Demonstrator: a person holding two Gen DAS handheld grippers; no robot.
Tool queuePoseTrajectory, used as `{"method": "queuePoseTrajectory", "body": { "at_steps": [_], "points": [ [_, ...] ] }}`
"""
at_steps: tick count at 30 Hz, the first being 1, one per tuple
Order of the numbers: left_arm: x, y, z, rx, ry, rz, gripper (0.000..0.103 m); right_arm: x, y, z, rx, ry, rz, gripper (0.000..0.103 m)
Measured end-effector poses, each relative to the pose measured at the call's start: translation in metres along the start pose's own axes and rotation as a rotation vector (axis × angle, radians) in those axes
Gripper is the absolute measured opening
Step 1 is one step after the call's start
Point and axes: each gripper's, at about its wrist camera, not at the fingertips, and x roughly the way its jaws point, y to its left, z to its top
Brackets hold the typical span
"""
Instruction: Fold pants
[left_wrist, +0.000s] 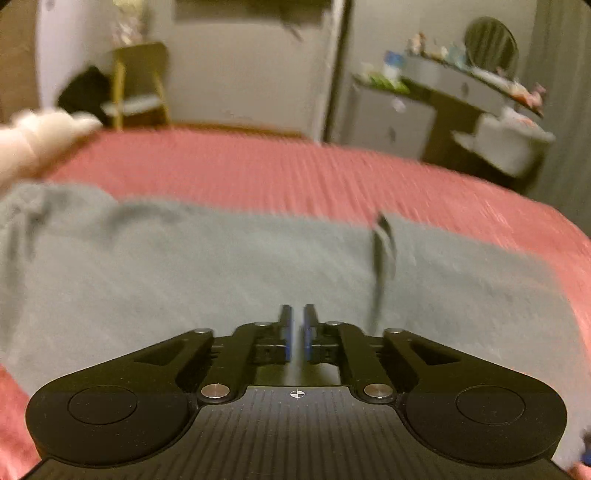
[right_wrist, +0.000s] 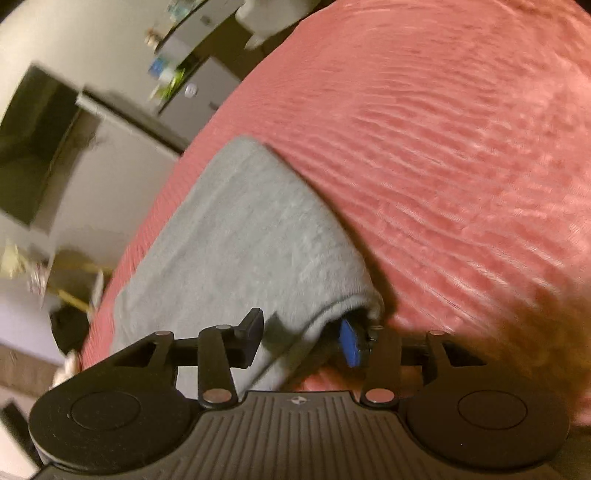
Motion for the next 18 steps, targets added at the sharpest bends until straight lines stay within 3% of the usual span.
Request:
{"method": "queuePoseTrajectory", "body": {
  "at_steps": [1,4,6,7,10,11,13,15,18],
  "points": [
    [-0.003,0.004,0.002,-0.037,-0.014,-0.036,0.022,-0.008,0.002,0.0,-0.02,-0.008,0.023,0.046],
    [-0.008,0.006,0.002,-0.141,-0.016,-0.24,0.038,-0.029,0.016,0.004,-0.12,-0.103,0.064,0.046],
    [-0.007,-0.006,-0.002,-0.098,-0.006,-0.328,0.04,-0.029,0.029,0.004,-0.23,-0.179,0.041,0.037],
    [-0.006,-0.01,-0.006,-0.066,0.007,-0.362,0.044,-0.023,0.034,0.003,-0.279,-0.184,0.014,0.03],
    [0.008,-0.03,-0.02,0.001,0.119,-0.42,0.052,0.011,0.047,-0.004,-0.39,-0.141,-0.064,0.026],
    [0.014,-0.035,-0.023,0.029,0.155,-0.403,0.052,0.022,0.05,-0.009,-0.424,-0.117,-0.072,0.026],
    [0.021,-0.041,-0.029,0.085,0.157,-0.356,0.038,0.044,0.053,-0.012,-0.454,-0.033,-0.076,0.027],
    [0.022,-0.04,-0.028,0.11,0.148,-0.33,0.03,0.046,0.051,-0.006,-0.451,-0.046,-0.093,0.022],
    [0.024,-0.027,-0.023,0.053,0.149,-0.313,0.016,0.044,0.04,0.0,-0.388,-0.068,-0.104,0.015]
  ]
}}
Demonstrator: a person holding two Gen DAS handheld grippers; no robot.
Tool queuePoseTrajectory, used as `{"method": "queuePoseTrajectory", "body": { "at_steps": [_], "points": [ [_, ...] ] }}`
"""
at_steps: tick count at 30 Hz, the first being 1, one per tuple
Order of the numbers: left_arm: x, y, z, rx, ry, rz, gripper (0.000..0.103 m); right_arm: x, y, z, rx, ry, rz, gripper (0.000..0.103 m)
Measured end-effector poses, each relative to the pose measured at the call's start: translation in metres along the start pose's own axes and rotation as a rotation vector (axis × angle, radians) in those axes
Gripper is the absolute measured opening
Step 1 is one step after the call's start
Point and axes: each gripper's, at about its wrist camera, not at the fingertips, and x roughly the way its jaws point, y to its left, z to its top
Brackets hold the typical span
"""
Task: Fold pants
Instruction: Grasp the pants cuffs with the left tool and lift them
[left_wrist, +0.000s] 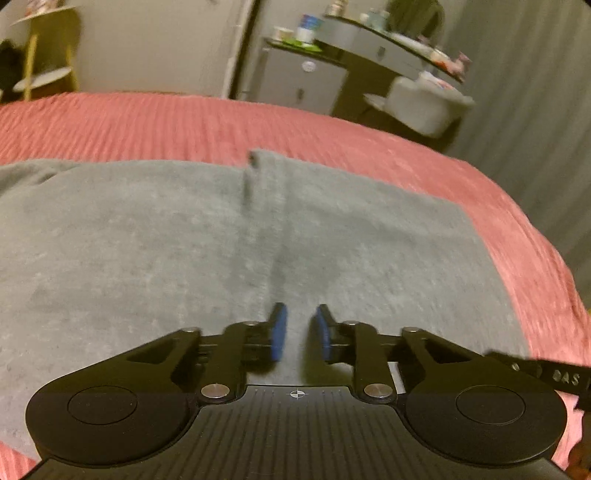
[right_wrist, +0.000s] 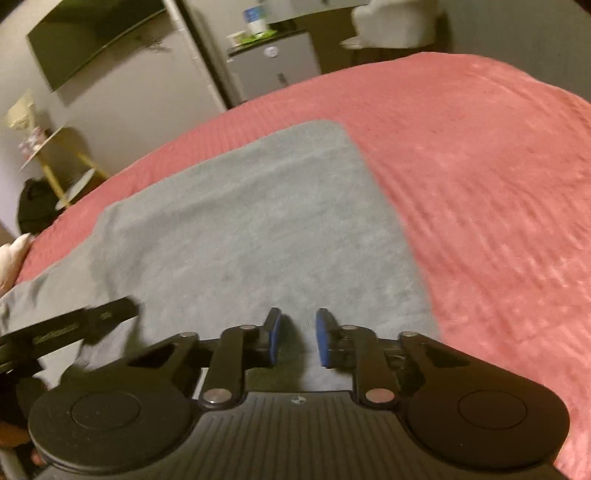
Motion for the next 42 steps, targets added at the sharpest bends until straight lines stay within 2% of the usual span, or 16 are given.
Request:
{"method": "queuePoseTrajectory", "body": {
  "at_steps": [1,4,5,6,7,9,12,16,20,23,27,30,35,36,39,42],
  "points": [
    [0.0,0.007,0.001,-0.034,-0.002,-0.006,0.011,-0.001,-0.006,0.0,0.032,-0.003,0.013,0.013],
    [-0.004,0.039,0.006,-0.212,-0.008,-0.061,0.01,0.001,-0.017,0.0,0.105,-0.006,0.058,0.013],
    [-0.007,0.052,0.004,-0.269,-0.037,-0.017,0.013,0.001,-0.02,0.0,0.114,-0.007,0.064,0.013],
    [-0.013,0.062,0.004,-0.302,-0.07,0.068,0.045,0.002,-0.021,0.0,0.12,-0.009,0.068,0.013],
    [-0.02,0.072,0.002,-0.338,-0.116,0.138,0.066,0.002,-0.022,-0.001,0.127,-0.012,0.072,0.013],
    [-0.039,0.103,-0.001,-0.465,-0.188,0.206,0.075,0.005,-0.02,0.004,0.142,-0.015,0.083,0.013],
    [-0.069,0.15,-0.009,-0.669,-0.264,0.184,0.08,0.008,-0.022,0.005,0.161,-0.016,0.099,0.013],
    [-0.112,0.203,-0.026,-0.81,-0.359,0.263,0.084,0.01,-0.025,0.007,0.17,-0.02,0.12,0.016],
    [-0.143,0.251,-0.04,-0.854,-0.444,0.297,0.084,0.012,-0.03,0.009,0.201,-0.021,0.15,0.018],
    [-0.152,0.282,-0.046,-0.845,-0.425,0.335,0.083,0.014,-0.035,0.01,0.229,-0.022,0.175,0.02],
    [-0.15,0.314,-0.059,-0.915,-0.39,0.203,0.077,0.014,-0.035,0.009,0.236,-0.03,0.192,0.025],
    [-0.135,0.331,-0.059,-0.958,-0.378,0.12,0.076,0.014,-0.031,0.01,0.221,-0.041,0.214,0.038],
    [-0.112,0.35,-0.033,-0.929,-0.34,0.141,0.079,0.015,-0.022,0.01,0.175,-0.052,0.22,0.055],
    [-0.109,0.351,-0.029,-0.921,-0.333,0.156,0.077,0.016,-0.021,0.01,0.17,-0.053,0.223,0.057],
    [-0.111,0.345,-0.019,-0.874,-0.305,0.227,0.055,0.017,-0.018,0.011,0.157,-0.06,0.232,0.066],
    [-0.121,0.321,-0.012,-0.725,-0.334,0.297,0.043,0.018,-0.015,0.011,0.143,-0.064,0.228,0.069]
  ]
}}
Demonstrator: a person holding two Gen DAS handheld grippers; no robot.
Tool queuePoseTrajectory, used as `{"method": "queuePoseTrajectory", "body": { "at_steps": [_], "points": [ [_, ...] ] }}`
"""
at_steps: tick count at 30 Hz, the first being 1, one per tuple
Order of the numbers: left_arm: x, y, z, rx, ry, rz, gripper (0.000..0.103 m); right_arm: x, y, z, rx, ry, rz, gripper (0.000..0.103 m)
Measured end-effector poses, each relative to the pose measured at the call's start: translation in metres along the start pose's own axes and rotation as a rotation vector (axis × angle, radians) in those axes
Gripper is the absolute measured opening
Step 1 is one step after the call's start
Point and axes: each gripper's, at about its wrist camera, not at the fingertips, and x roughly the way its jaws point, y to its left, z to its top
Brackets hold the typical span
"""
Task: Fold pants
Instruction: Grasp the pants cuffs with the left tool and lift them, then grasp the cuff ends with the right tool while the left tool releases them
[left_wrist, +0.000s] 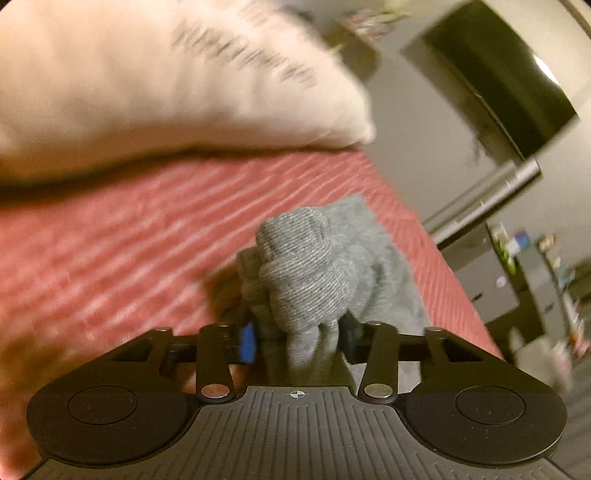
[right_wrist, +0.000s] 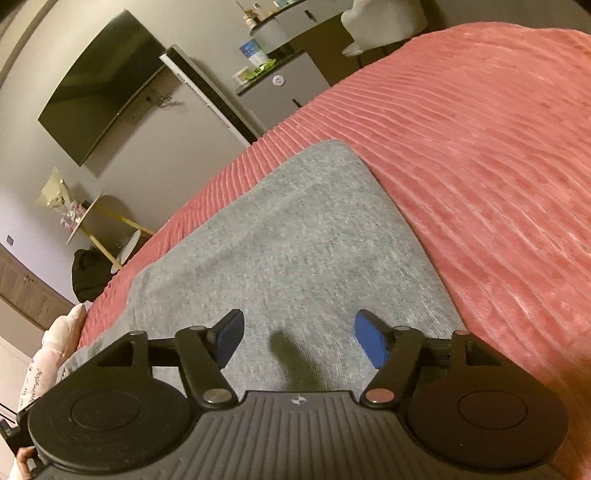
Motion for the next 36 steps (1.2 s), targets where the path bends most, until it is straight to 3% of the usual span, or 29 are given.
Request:
{"method": "queuePoseTrajectory", "body": {
  "at_steps": [4,7,10,12,14,16,17,18,20,21,24,27,29,30,33,36],
  "points": [
    [-0.038,-0.053,-0.007,0.229,-0.118,-0.004,0.038,-0.001,-0.002,0.0,0.019,-0.01,0.01,0.069],
    [-0.075,-0.114,-0.028,0.488,-0.227,-0.048,0.037,-0.002,-0.004,0.0,0.04,-0.02,0.018,0.069],
    [-0.109,-0.171,-0.065,0.726,-0.314,-0.132,0.037,-0.003,-0.005,0.0,0.053,-0.029,0.019,0.069],
    [-0.127,-0.207,-0.096,0.834,-0.331,-0.229,0.037,-0.004,-0.005,-0.001,0.063,-0.037,0.022,0.069],
    [-0.136,-0.237,-0.131,0.904,-0.314,-0.32,0.037,-0.007,-0.008,-0.002,0.083,-0.047,0.025,0.069],
    [-0.134,-0.262,-0.172,0.959,-0.244,-0.388,0.044,-0.011,-0.012,-0.002,0.113,-0.062,0.03,0.069],
    [-0.126,-0.272,-0.195,0.985,-0.192,-0.388,0.048,-0.014,-0.015,-0.002,0.132,-0.07,0.035,0.07],
    [-0.117,-0.279,-0.214,1.017,-0.13,-0.38,0.06,-0.018,-0.018,-0.003,0.151,-0.077,0.042,0.07],
    [-0.101,-0.285,-0.251,1.085,0.001,-0.3,0.064,-0.025,-0.025,-0.004,0.185,-0.092,0.056,0.074],
    [-0.1,-0.281,-0.261,1.083,0.023,-0.276,0.064,-0.03,-0.027,-0.005,0.199,-0.098,0.067,0.075],
    [-0.112,-0.251,-0.264,1.001,-0.009,-0.238,0.092,-0.044,-0.032,-0.008,0.226,-0.118,0.117,0.08],
    [-0.113,-0.214,-0.234,0.84,-0.061,-0.096,0.093,-0.052,-0.026,-0.009,0.228,-0.117,0.202,0.082],
    [-0.105,-0.185,-0.206,0.704,-0.079,0.057,0.093,-0.049,-0.015,-0.012,0.233,-0.077,0.249,0.084],
    [-0.103,-0.174,-0.196,0.63,-0.072,0.094,0.093,-0.045,-0.008,-0.013,0.235,-0.046,0.268,0.084],
    [-0.097,-0.141,-0.168,0.366,0.002,0.089,0.093,-0.019,0.013,-0.022,0.24,0.106,0.23,0.085],
    [-0.098,-0.126,-0.166,0.281,0.065,0.058,0.093,0.002,0.024,-0.028,0.252,0.182,0.215,0.085]
  ]
}}
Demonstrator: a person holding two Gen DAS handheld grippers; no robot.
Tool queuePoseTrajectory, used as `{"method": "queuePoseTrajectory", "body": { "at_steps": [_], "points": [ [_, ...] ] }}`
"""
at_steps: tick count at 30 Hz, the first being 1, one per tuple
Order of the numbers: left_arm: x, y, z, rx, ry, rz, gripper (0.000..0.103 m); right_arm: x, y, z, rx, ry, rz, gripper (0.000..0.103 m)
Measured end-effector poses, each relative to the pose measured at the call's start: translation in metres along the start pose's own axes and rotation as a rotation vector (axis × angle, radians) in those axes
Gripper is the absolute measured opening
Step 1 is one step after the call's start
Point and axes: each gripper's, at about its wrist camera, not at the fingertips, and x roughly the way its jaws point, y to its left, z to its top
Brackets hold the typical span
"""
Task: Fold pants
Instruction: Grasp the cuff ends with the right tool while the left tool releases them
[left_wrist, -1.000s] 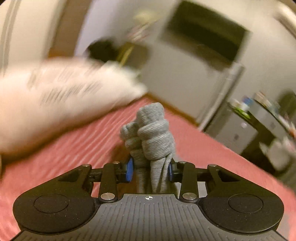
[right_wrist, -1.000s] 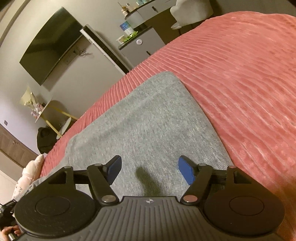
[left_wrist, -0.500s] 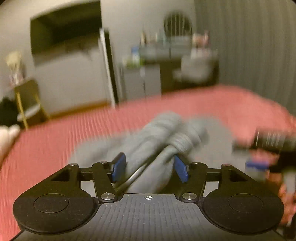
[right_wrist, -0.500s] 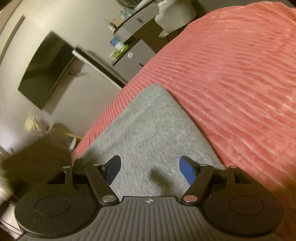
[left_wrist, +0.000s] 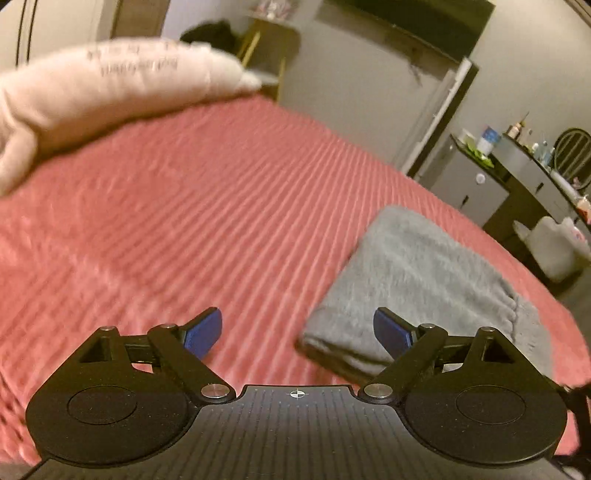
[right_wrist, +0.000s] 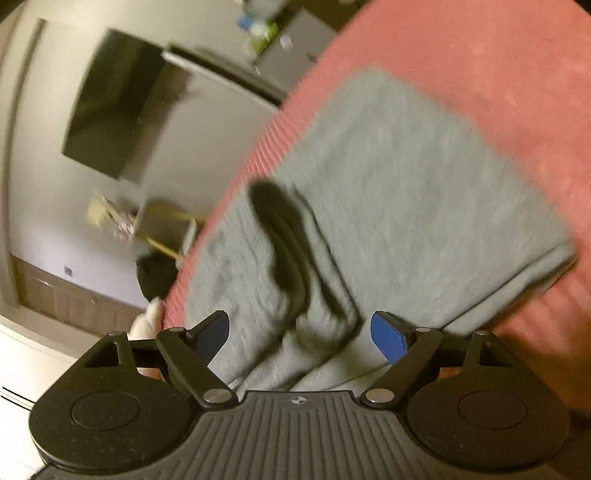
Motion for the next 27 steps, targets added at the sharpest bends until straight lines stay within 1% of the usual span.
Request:
{"method": "queuePoseTrajectory", "body": {
  "at_steps": [1,2,3,4,5,6,7,9,10,11,13,14,15,16,17,19,22,24,27],
  "points": [
    [-0.001,0.004,-0.005,0.002,0.015,-0.009,0.093,0.005,0.002,0.002,0.012,0.008,0.0,0.088],
    [-0.002,0.005,-0.007,0.008,0.027,-0.016,0.093,0.01,0.003,0.004,0.039,0.02,0.013,0.092],
    [-0.008,0.003,-0.014,0.01,0.035,-0.022,0.093,0.016,0.003,0.007,0.075,0.037,0.031,0.094],
    [-0.008,0.006,-0.015,0.004,0.046,-0.028,0.093,0.021,0.003,0.008,0.112,0.043,0.034,0.093],
    [-0.001,0.003,-0.013,-0.007,0.06,-0.034,0.093,0.023,0.004,0.008,0.127,0.036,0.025,0.082],
    [0.0,0.005,-0.013,-0.017,0.071,-0.04,0.093,0.025,0.007,0.007,0.121,0.024,0.007,0.067],
    [0.001,0.008,-0.014,-0.03,0.078,-0.044,0.093,0.027,0.01,0.005,0.105,0.022,0.005,0.049],
    [0.003,0.013,-0.014,-0.047,0.091,-0.069,0.093,0.03,0.015,0.0,0.087,0.002,0.001,0.049],
    [0.002,0.016,-0.016,-0.052,0.098,-0.076,0.093,0.03,0.015,-0.002,0.077,-0.005,0.003,0.057],
    [0.006,0.017,-0.017,-0.056,0.109,-0.08,0.093,0.032,0.016,-0.003,0.076,-0.003,0.006,0.071],
    [0.007,0.018,-0.019,-0.055,0.135,-0.089,0.093,0.041,0.018,-0.005,0.088,0.016,0.008,0.08],
    [0.007,0.014,-0.021,-0.045,0.148,-0.09,0.093,0.044,0.023,-0.005,0.082,0.014,-0.005,0.079],
    [0.009,0.012,-0.022,-0.034,0.154,-0.091,0.093,0.047,0.027,-0.007,0.061,0.007,-0.023,0.075],
    [0.011,0.01,-0.022,-0.023,0.158,-0.091,0.093,0.049,0.033,-0.009,0.021,0.003,-0.057,0.05],
    [0.012,0.008,-0.023,-0.012,0.16,-0.092,0.093,0.052,0.043,-0.01,-0.019,0.006,-0.072,0.046],
    [0.014,0.004,-0.024,0.019,0.166,-0.103,0.093,0.046,0.061,-0.014,-0.074,-0.021,-0.07,0.045],
    [0.019,-0.002,-0.026,0.058,0.177,-0.108,0.093,0.024,0.077,-0.011,-0.062,-0.078,0.027,0.043],
    [0.022,-0.005,-0.027,0.089,0.177,-0.102,0.093,0.011,0.084,-0.006,-0.071,-0.117,0.069,0.043],
    [0.026,-0.014,-0.03,0.151,0.165,-0.073,0.092,-0.01,0.088,0.001,-0.087,-0.17,0.1,0.043]
  ]
}}
